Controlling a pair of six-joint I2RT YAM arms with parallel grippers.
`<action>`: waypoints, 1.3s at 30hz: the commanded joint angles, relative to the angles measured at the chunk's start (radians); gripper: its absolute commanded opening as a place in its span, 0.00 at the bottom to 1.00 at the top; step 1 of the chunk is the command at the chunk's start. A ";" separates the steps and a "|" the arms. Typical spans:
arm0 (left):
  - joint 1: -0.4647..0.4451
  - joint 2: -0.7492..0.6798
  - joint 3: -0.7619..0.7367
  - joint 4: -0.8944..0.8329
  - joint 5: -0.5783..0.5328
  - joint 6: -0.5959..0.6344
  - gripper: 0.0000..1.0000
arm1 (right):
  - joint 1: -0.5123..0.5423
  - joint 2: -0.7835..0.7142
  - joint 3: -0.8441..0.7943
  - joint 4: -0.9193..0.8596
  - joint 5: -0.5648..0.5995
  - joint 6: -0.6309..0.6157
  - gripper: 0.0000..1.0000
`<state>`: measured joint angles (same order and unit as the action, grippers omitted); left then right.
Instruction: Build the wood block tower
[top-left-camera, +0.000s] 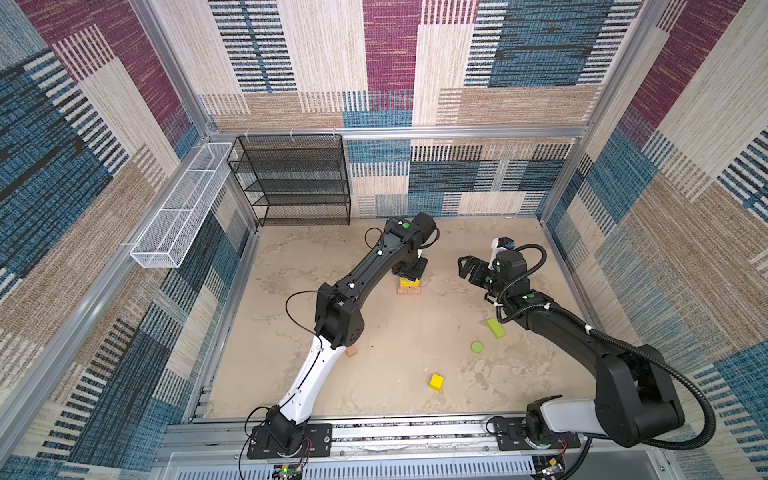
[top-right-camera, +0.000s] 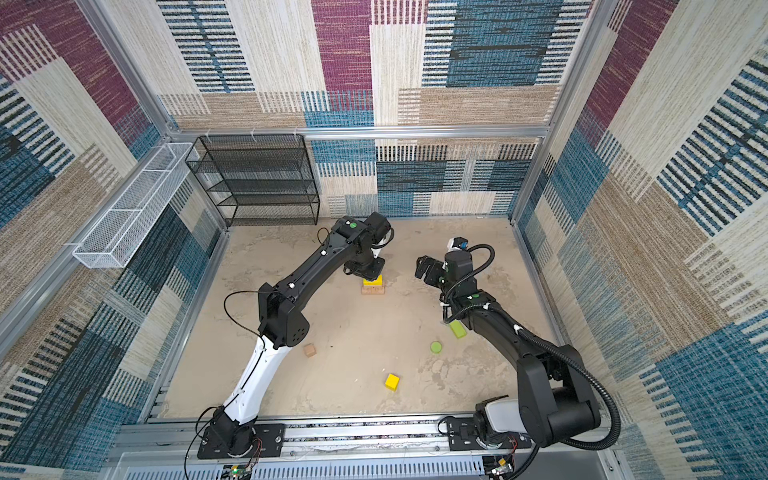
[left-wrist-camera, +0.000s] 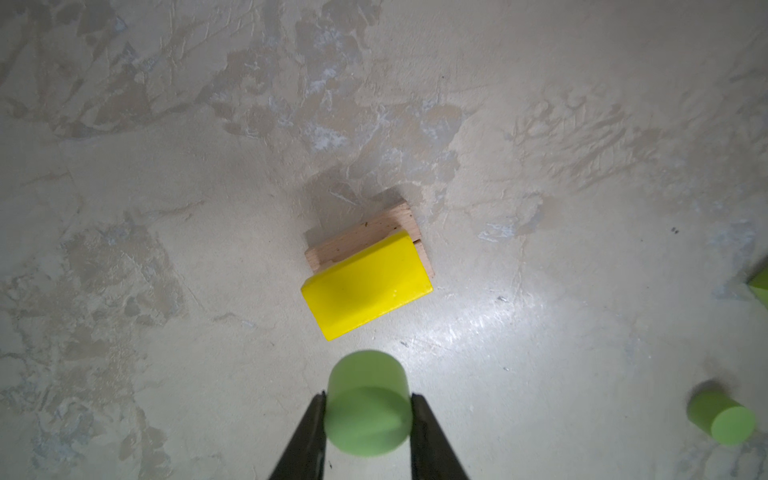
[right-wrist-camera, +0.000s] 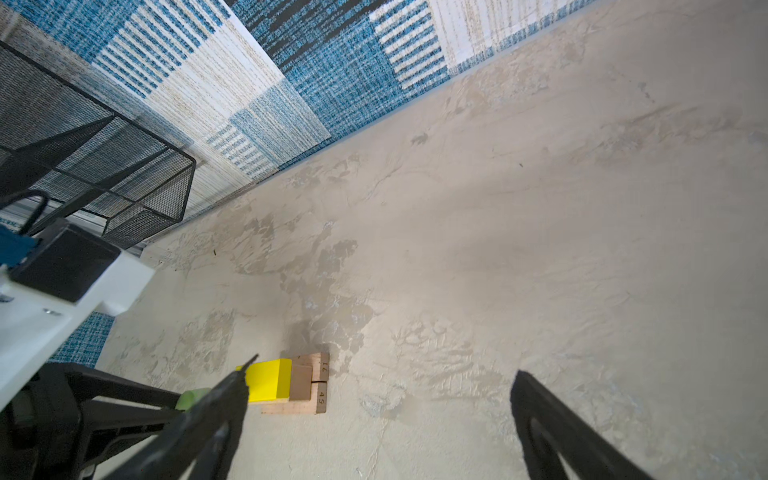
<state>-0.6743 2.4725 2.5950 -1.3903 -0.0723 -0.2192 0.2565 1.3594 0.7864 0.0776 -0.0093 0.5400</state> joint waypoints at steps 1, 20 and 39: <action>0.007 0.016 0.020 -0.006 0.000 -0.026 0.30 | 0.000 0.010 0.010 0.022 -0.025 -0.002 0.99; 0.025 0.055 0.033 0.018 0.032 -0.055 0.30 | -0.003 0.052 0.029 0.027 -0.041 0.000 0.99; 0.030 0.069 0.036 0.029 0.048 -0.063 0.32 | -0.003 0.075 0.040 0.028 -0.056 0.000 0.99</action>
<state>-0.6437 2.5366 2.6274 -1.3655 -0.0357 -0.2630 0.2546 1.4322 0.8165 0.0818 -0.0528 0.5404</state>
